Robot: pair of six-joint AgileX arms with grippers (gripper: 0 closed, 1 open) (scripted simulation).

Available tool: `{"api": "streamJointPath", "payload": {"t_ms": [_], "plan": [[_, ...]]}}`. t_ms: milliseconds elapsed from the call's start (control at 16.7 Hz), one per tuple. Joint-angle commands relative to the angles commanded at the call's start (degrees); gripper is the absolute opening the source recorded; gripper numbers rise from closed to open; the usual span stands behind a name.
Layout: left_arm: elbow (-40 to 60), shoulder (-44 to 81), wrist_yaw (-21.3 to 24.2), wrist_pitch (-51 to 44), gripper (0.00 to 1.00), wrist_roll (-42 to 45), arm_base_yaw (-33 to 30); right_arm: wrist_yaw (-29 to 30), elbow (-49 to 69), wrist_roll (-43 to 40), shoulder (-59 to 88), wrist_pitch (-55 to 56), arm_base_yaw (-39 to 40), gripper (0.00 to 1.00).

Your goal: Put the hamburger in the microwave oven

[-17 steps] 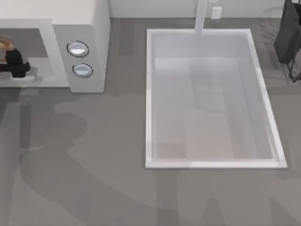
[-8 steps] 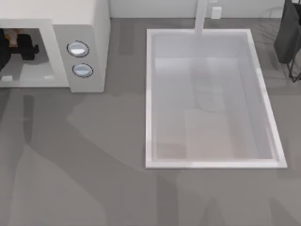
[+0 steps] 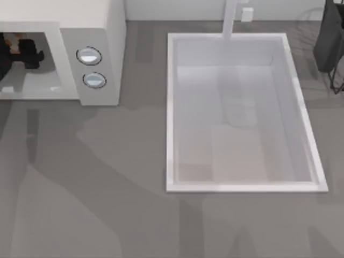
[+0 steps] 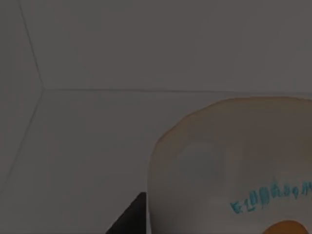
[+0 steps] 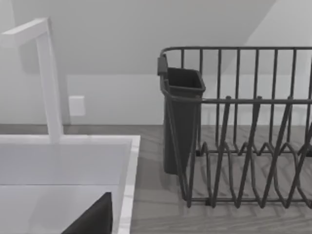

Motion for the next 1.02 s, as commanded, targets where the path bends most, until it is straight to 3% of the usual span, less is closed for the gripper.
{"api": "streamJointPath", "payload": {"t_ms": [120,900,1020], "plan": [[0.0,0.0,0.0,0.0,0.0,0.0,0.0,0.0,0.0,0.0,0.0,0.0,0.0,1.0],[0.0,0.0,0.0,0.0,0.98,0.0,0.0,0.0,0.0,0.0,0.0,0.0,0.0,1.0],[0.0,0.0,0.0,0.0,1.0,0.0,0.0,0.0,0.0,0.0,0.0,0.0,0.0,1.0]]}}
